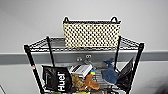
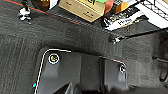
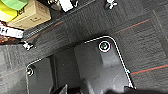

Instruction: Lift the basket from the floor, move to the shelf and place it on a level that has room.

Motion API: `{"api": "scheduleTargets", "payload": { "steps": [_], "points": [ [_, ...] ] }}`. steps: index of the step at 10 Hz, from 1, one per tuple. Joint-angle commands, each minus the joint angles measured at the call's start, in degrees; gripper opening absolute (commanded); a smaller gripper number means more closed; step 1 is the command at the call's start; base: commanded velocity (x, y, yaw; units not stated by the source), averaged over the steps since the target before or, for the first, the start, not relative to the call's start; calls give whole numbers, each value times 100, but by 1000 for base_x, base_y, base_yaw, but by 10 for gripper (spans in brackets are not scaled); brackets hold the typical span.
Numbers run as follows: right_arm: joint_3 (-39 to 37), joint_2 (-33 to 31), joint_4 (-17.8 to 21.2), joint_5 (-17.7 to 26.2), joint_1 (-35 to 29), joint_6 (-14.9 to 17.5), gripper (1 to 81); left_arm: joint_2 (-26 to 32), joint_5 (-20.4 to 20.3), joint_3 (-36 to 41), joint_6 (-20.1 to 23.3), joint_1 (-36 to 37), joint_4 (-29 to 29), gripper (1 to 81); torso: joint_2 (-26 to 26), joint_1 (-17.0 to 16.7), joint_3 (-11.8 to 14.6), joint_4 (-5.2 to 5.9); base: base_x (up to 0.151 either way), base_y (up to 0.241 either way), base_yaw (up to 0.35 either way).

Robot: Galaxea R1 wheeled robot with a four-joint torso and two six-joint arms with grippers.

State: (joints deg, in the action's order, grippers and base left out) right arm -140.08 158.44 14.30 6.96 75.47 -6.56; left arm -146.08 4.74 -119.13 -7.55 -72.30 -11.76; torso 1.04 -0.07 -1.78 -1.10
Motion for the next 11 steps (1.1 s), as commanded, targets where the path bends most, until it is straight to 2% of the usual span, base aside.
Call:
{"api": "scheduleTargets", "payload": {
  "steps": [1,7,10,11],
  "points": [
    [-483,400,12,51,-80,172,811,-404,282,-566,34,168,384,811,0,7,0,0,0,0,0],
    [-1415,1219,11,-221,271,410,811,-1398,282,-1895,34,-78,763,811,4,7,2,0,0,0,0],
    [-1688,1535,-208,-336,420,410,811,-1899,282,-2598,43,-254,974,811,6,7,4,0,0,0,0],
    [-1749,1657,-313,-545,518,401,811,-2126,282,-2904,43,-298,1070,811,6,7,4,0,0,0,0]
  ]
}}
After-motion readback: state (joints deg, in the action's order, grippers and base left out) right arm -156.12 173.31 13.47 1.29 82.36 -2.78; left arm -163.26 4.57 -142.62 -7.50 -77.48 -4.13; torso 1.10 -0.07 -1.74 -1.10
